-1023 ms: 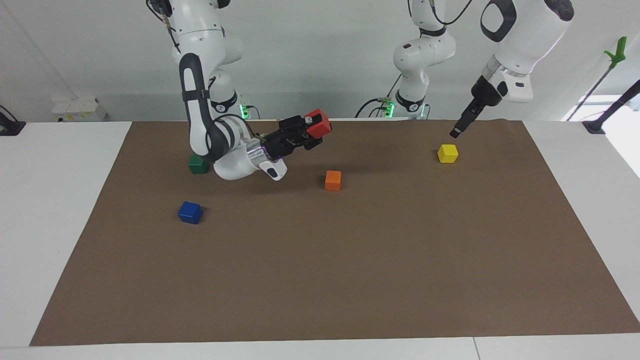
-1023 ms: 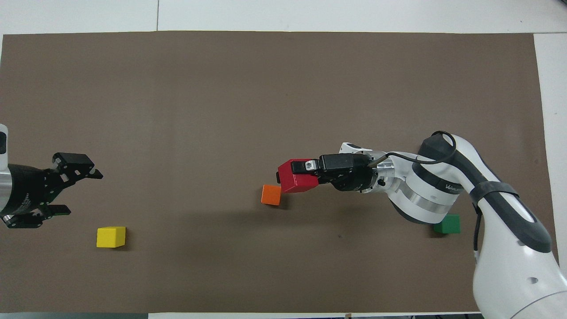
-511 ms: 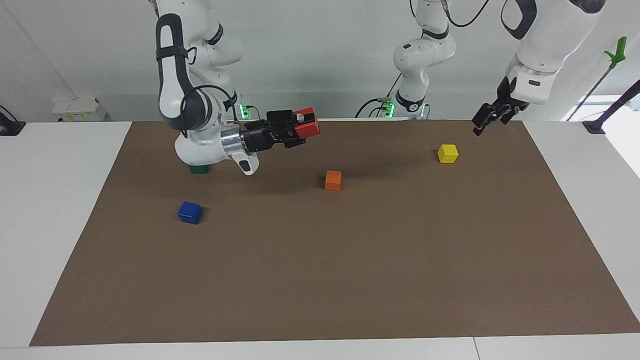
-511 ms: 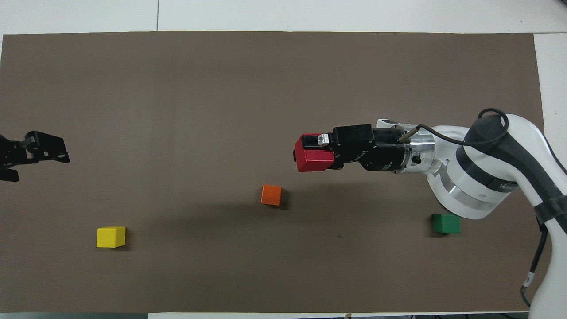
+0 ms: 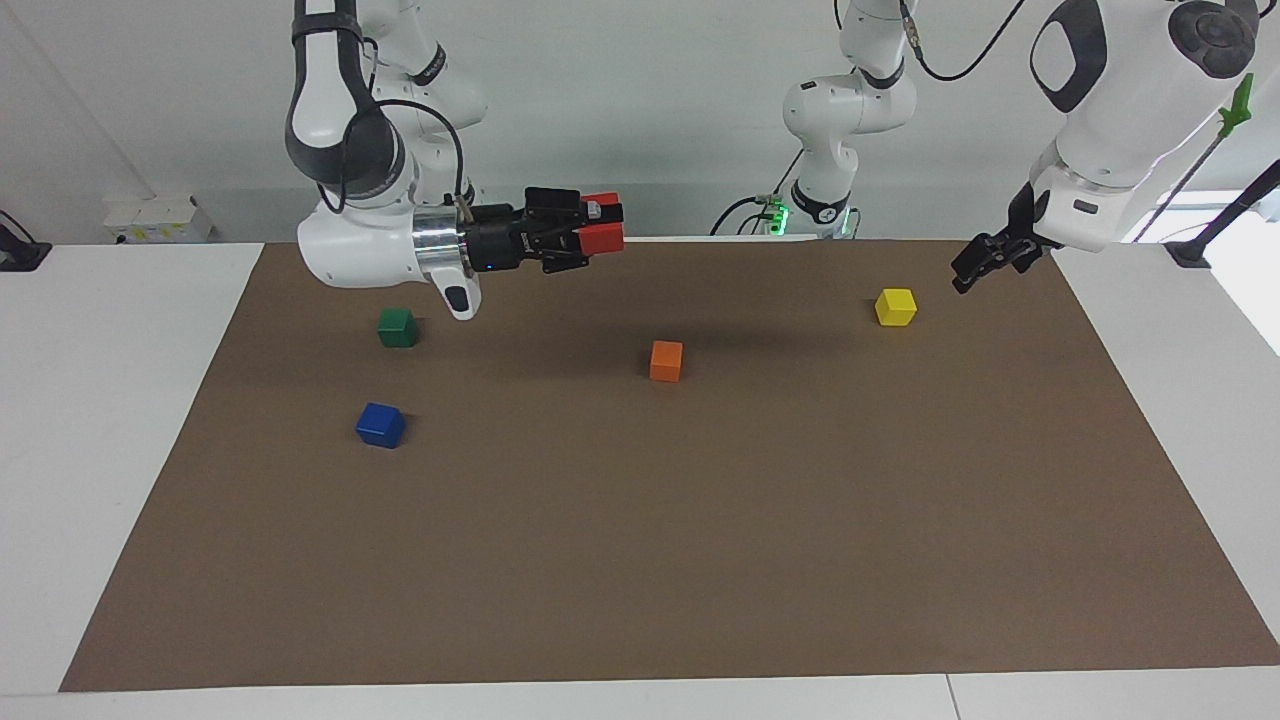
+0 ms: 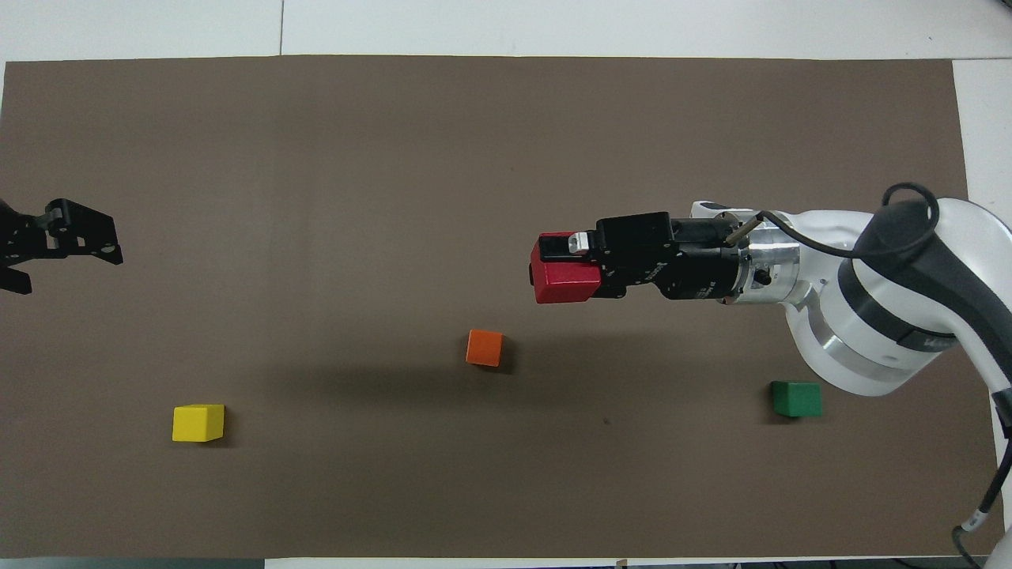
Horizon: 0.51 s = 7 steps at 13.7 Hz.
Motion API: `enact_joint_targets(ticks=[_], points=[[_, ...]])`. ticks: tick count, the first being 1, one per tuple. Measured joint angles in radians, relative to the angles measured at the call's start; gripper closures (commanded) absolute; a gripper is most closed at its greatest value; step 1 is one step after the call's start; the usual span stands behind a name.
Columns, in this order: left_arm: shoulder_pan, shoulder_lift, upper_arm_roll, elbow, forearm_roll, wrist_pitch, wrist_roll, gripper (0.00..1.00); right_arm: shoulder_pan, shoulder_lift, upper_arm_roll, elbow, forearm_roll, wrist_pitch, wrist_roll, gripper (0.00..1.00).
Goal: Transfer red block to right arm and stack on blue block
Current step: 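Carry the red cube with the right gripper toward the blue cube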
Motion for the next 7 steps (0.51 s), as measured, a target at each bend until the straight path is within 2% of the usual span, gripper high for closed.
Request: enact_joint_targets(ticks=[3,7], points=[[-0.006,0.001,0.003,-0.004,-0.001,0.057,0.012,0.00,-0.004,-0.010,0.000,0.078,-0.162,0.058,0.112,1.00],[-0.014,0.025,0.003,-0.004,-0.002,0.068,0.074,0.00,-0.004,-0.013,0.000,0.168,-0.392,0.069,0.220,1.00]])
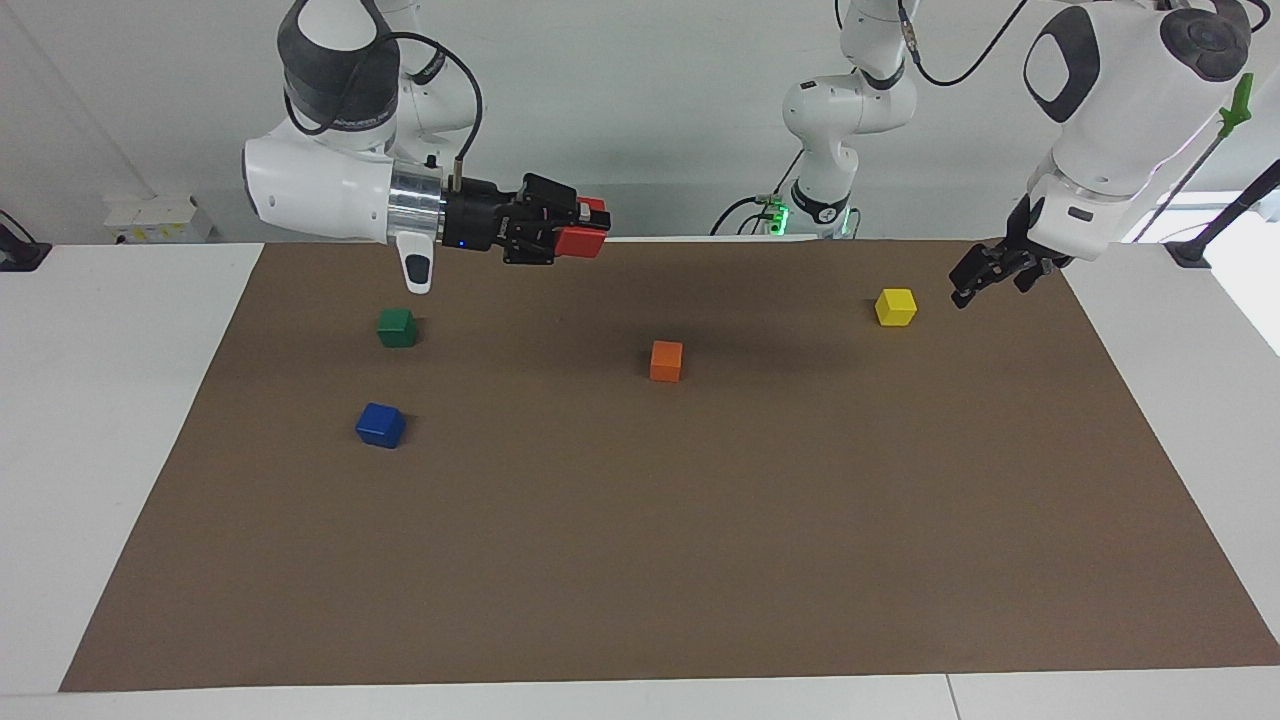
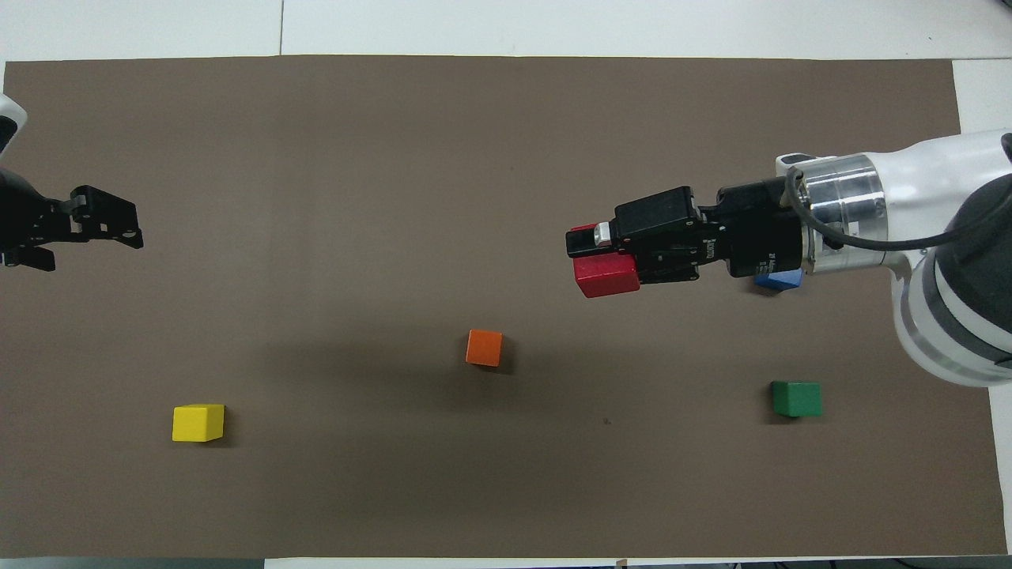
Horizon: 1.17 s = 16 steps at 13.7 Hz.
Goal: Transfer red block to right arm and stack on blue block
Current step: 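Carry the red cube with the right gripper toward the blue cube, then lower the red cube onto the blue cube with the right gripper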
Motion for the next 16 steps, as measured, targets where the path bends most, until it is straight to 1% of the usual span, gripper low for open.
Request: enact_joint_targets(ticks=[2,5,8,11,14,16], points=[[-0.012,0.008,0.004,0.001,0.000,0.000,0.002,0.00,-0.001,0.000,-0.001,0.042,-0.134,0.002,0.054,1.00],[-0.021,0.007,0.009,0.006,0.000,0.000,0.002,0.00,-0.002,0.000,-0.001,0.107,-0.401,0.002,0.125,1.00],[-0.021,0.006,0.011,0.009,0.000,0.000,0.003,0.00,-0.002,0.001,0.000,0.123,-0.646,0.002,0.162,1.00],[-0.022,0.006,0.011,0.009,0.000,0.000,0.004,0.00,0.015,0.008,0.005,0.121,-0.952,0.000,0.245,1.00],[-0.022,0.002,0.011,0.010,0.000,-0.011,0.006,0.00,0.015,0.031,0.006,0.094,-1.127,0.005,0.264,1.00],[-0.024,-0.016,0.010,0.009,-0.001,-0.052,0.008,0.00,-0.003,0.046,0.003,0.045,-1.190,0.062,0.267,1.00]])
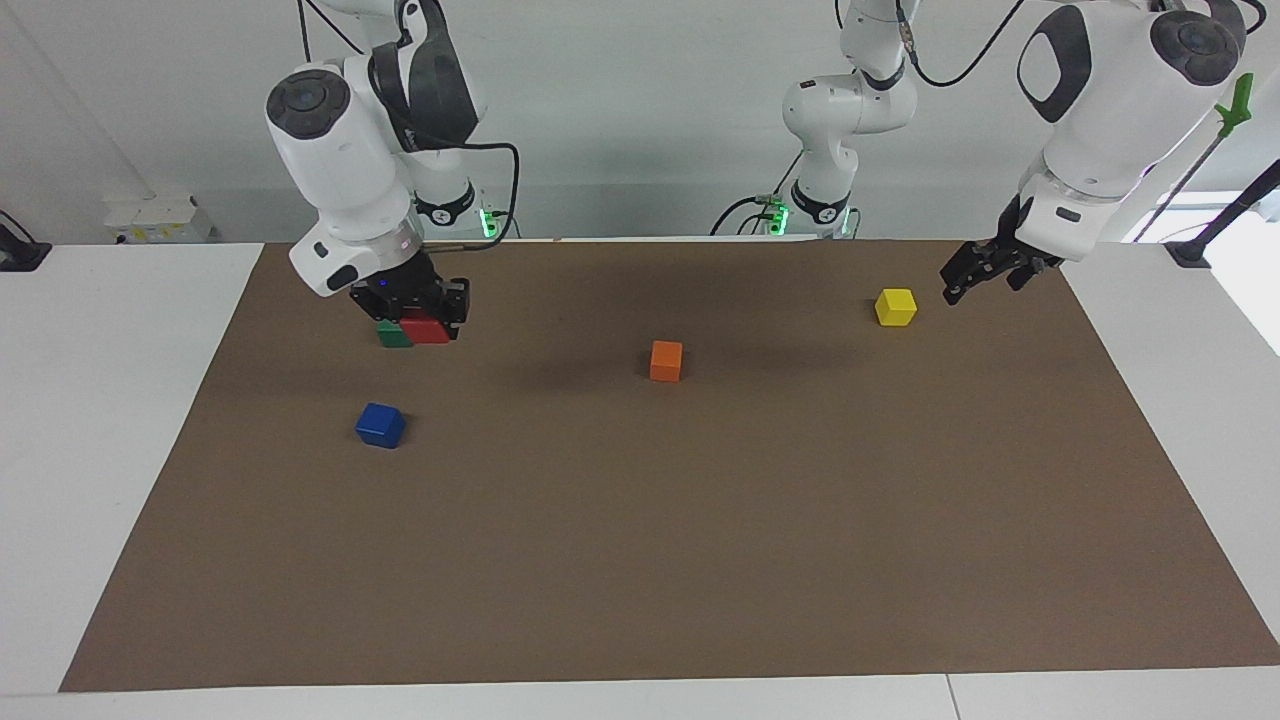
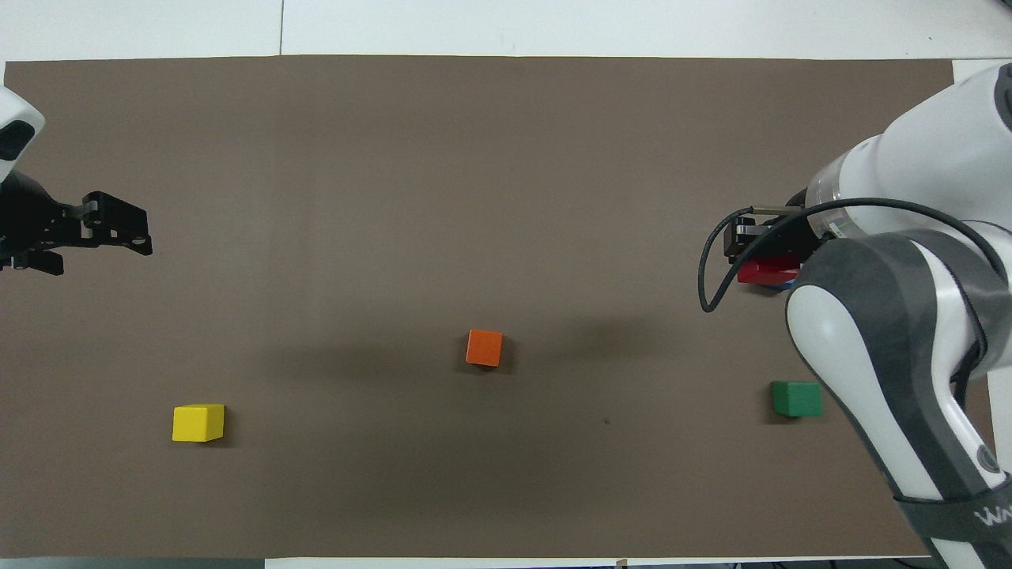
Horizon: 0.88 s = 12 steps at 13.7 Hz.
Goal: Transfer red block to right arm and stack on blue block
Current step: 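Lower the red cube onto the blue cube with the right gripper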
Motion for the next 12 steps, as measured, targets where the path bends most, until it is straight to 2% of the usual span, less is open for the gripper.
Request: enact_joint_targets(ticks=[3,6,12], points=[[-0.007,-0.018,-0.001,-0.001,-0.001,-0.017,0.000,0.00,-0.075,0.014,-0.002,-0.113,-0.023,0.134,-0.012,1.00],[-0.008,-0.026,-0.001,-0.001,-0.001,-0.014,0.001,0.00,-0.106,0.024,-0.003,-0.221,-0.026,0.284,-0.017,1.00],[-0.009,-0.026,-0.001,-0.001,-0.001,0.006,0.003,0.00,-0.143,0.073,-0.003,-0.275,-0.064,0.409,-0.004,1.00]])
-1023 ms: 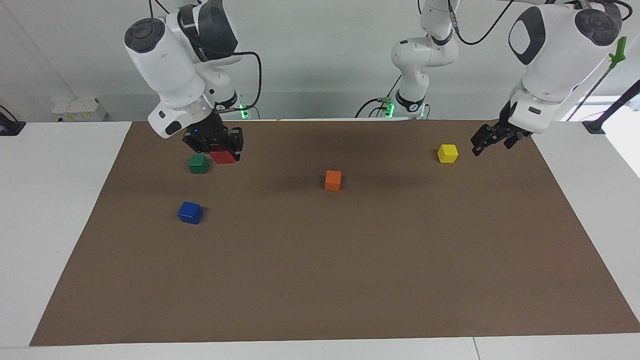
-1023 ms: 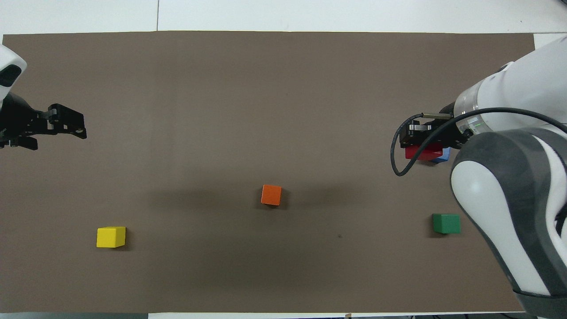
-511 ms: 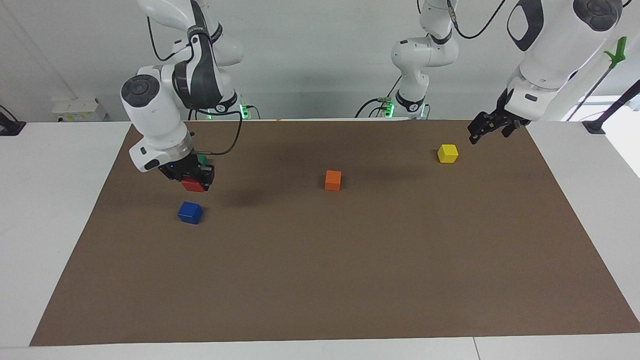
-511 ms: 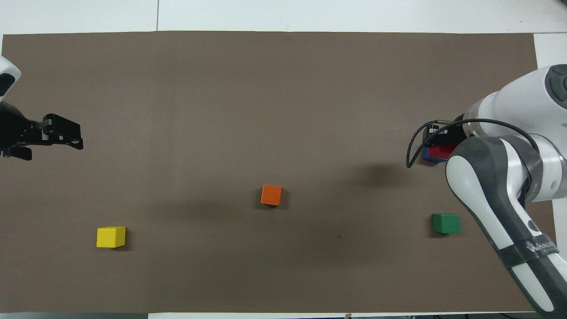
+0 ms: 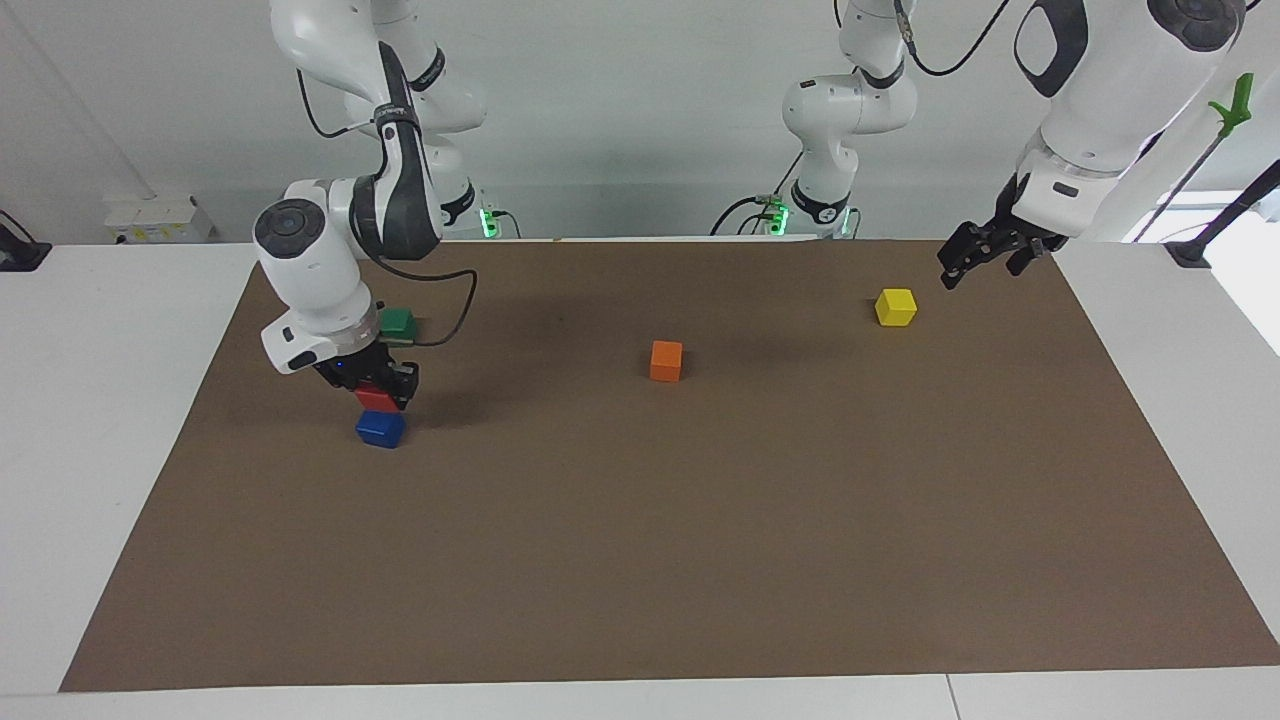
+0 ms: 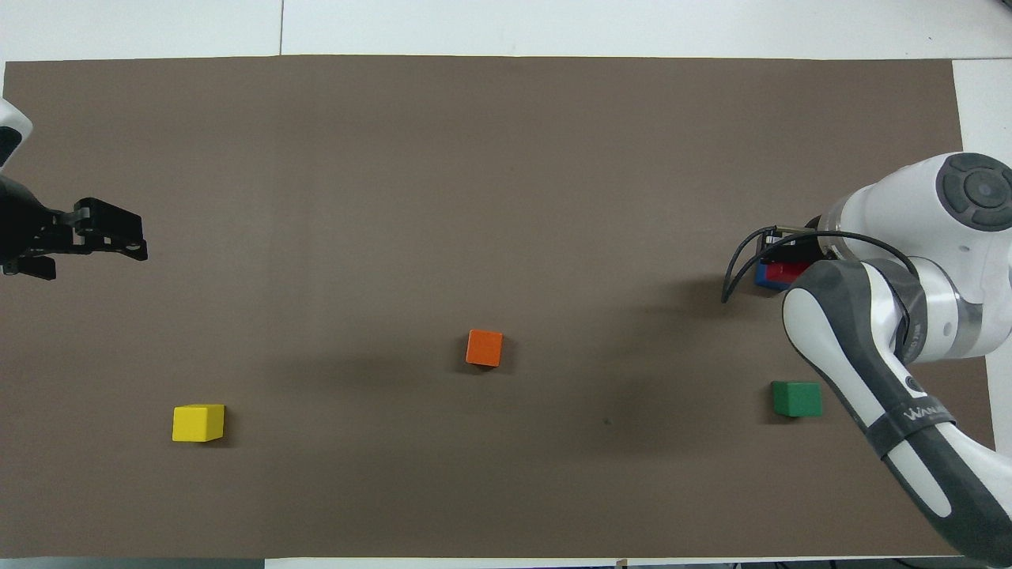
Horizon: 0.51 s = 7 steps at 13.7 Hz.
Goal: Transfer red block to right arm and stack on blue block
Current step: 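Lower the red cube onto the blue cube with the right gripper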
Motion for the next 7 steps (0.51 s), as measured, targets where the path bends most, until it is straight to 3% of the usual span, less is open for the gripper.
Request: enact_joint_targets(ticks=[7], points=[[-0.010,-0.001,0.000,0.000,0.000,0.000,0.002,0.00,-0.009,0.066,0.000,-0.004,-0.040,0.096,0.087,1.00]])
